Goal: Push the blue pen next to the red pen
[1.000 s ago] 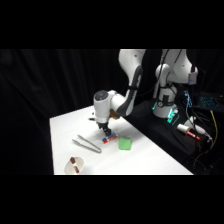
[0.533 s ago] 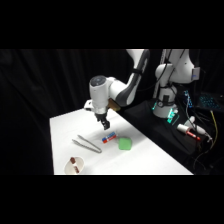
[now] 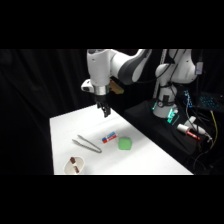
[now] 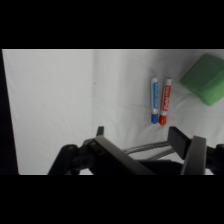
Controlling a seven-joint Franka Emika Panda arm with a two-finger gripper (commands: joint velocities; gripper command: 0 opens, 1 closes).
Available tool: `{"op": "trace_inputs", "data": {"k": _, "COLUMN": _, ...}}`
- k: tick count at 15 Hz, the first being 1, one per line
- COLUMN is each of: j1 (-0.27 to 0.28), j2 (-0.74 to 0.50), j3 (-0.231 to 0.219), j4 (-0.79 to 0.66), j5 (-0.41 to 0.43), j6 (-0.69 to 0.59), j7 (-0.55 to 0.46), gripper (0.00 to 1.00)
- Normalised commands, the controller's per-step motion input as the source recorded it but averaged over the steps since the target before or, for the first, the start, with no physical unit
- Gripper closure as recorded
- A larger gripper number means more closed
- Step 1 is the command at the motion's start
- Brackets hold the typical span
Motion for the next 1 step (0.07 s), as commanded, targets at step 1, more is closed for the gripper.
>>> {"op": "trace_inputs", "data": {"k": 1, "j1": -0.144, "j2": -0.23, "j3": 0.173, "j4": 0.03, "j5": 0.162, "j6": -0.20, "j7": 0.03, "gripper": 0.00}}
